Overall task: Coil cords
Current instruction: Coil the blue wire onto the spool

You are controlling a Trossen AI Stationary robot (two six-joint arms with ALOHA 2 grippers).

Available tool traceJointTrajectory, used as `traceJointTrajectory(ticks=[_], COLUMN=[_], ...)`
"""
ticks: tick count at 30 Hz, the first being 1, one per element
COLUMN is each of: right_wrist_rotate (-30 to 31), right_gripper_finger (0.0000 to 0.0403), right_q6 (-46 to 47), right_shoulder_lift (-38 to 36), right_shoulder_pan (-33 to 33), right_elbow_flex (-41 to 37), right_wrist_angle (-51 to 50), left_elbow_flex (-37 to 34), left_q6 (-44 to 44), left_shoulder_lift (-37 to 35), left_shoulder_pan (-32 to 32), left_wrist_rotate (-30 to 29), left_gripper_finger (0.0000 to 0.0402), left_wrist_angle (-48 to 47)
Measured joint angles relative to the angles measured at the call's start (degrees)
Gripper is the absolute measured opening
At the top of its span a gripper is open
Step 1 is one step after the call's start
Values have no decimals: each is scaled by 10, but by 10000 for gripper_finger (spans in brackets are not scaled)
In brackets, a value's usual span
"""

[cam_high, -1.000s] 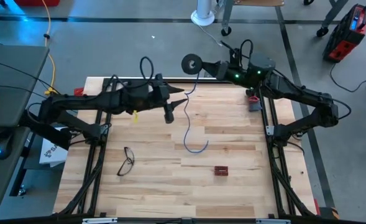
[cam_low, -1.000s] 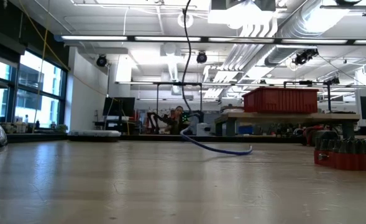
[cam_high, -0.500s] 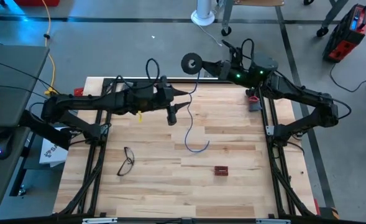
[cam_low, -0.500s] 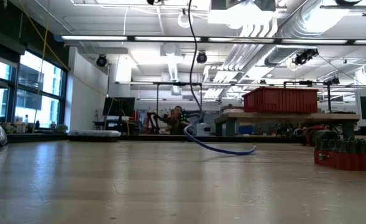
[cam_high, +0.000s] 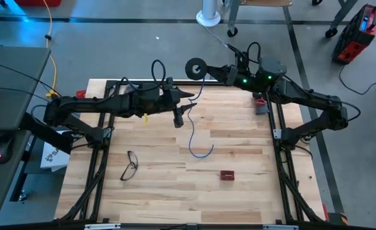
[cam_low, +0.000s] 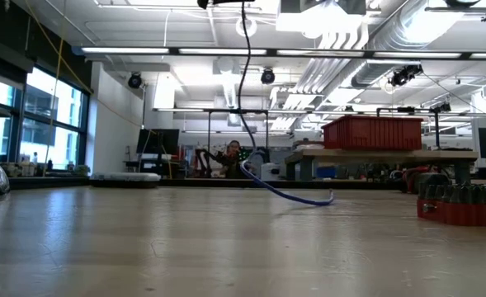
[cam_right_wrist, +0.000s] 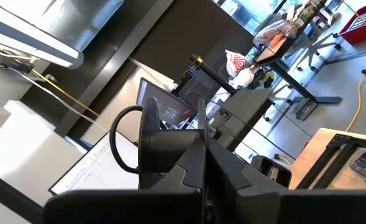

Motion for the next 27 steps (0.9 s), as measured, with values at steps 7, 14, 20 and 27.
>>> traceJointTrajectory(ticks=[7, 14, 20, 27], right_wrist_rotate=[0, 0, -62, -84], right_gripper_finger=[0, 0, 0, 0], right_q6=[-8, -10, -13, -29], right_shoulder_lift=[0, 0, 0, -7], right_shoulder_pan=[0, 0, 1, 2], right_elbow_flex=[0, 0, 0, 0], right_wrist_angle=[-1, 2, -1, -49], left_elbow_flex=[0, 0, 0, 0], left_q6=[1, 20, 58, 50], left_shoulder_lift=[-8, -15, -29, -83], left_shoulder_pan=[-7, -18, -15, -12], left_wrist_rotate=[-7, -32, -68, -67], left_gripper_finger=[85, 8, 5, 3], left_wrist_angle=[-12, -26, -47, -68])
